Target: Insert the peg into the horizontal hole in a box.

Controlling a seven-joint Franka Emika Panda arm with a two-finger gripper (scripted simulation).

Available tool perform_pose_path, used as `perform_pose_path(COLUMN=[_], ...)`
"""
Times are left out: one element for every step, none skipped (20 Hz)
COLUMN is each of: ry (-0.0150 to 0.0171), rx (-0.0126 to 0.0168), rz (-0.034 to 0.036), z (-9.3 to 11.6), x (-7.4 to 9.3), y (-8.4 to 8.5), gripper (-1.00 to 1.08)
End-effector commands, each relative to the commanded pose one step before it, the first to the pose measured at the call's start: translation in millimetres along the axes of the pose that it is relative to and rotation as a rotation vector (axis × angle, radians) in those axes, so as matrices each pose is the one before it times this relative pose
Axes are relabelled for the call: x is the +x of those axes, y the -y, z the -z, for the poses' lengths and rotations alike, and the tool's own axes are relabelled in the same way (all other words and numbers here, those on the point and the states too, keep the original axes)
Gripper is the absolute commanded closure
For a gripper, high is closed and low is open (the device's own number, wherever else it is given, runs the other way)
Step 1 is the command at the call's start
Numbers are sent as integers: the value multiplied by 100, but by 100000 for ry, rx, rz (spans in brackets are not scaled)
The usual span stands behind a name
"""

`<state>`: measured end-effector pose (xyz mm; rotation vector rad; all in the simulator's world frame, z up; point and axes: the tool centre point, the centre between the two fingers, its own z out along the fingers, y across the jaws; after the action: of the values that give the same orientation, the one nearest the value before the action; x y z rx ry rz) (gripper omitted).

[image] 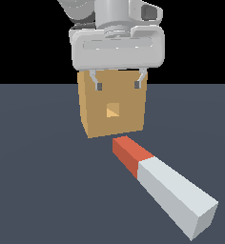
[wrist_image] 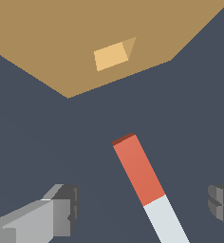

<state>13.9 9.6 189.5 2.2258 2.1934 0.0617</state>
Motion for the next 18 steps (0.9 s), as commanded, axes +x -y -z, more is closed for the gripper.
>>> perform_pose_path(ry=[0, 0, 3, 2, 3, 4, 5, 6, 7, 8, 9, 10, 10, 11, 12, 13, 15, 16], rx=[0, 0, 13, 21, 27, 36, 44, 52, 60, 68, 77, 85, 94, 102, 111, 121, 130, 139], rz=[0, 0, 169, 228, 300, 389, 481, 567, 656, 747, 837, 929, 1025, 1117, 1216, 1315, 1418, 1521], z=[-1, -9, -34, -56, -77, -99, -122, -144, -167, -190, -213, -237, -261, -285, -310, -336, -362, -389], x=[-1, -42, -19, -65, -103, -131, -157, -188, -218, -247, -278, -308, -338, -371, -402, -435, -469, -504], y=[-1, -4, -10, -18, -26, -33, -41, -49, -57, -65, -73, -81, -90, -99, -109, -118, -129, -139], gripper=[-92, -92, -92, -92, -92, -92, -92, -92, -92, -92, -92, -92, -92, -92, -92, -92, -92, -92])
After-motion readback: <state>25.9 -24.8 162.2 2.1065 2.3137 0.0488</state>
